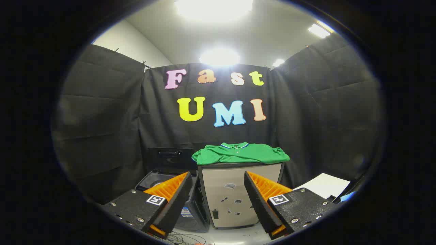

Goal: Put the clothes into the washing machine and then close the washing machine lid.

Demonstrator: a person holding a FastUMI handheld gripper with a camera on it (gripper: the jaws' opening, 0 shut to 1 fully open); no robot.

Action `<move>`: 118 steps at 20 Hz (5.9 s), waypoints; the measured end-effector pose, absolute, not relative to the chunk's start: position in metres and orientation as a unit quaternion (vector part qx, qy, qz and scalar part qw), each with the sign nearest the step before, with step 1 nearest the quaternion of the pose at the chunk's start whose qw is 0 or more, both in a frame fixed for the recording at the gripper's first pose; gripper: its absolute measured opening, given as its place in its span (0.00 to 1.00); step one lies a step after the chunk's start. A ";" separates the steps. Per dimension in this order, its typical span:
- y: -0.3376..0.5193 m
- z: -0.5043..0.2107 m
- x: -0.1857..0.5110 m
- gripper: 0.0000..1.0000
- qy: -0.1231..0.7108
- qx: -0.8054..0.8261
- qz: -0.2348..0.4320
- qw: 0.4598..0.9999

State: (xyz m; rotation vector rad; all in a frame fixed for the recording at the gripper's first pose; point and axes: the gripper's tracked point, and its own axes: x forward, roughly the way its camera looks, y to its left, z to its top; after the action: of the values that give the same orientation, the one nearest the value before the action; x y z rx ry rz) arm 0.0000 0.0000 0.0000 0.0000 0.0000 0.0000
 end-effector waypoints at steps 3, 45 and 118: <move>-0.005 0.002 -0.004 0.95 -0.003 -0.003 -0.005 1.000; -0.053 0.067 0.157 0.95 0.049 -0.039 -0.049 0.997; 0.074 0.170 0.404 0.00 0.113 0.046 -0.062 0.991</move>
State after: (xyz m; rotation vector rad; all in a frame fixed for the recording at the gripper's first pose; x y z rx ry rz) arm 0.4038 0.0737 0.1697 0.0915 0.2274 -0.1235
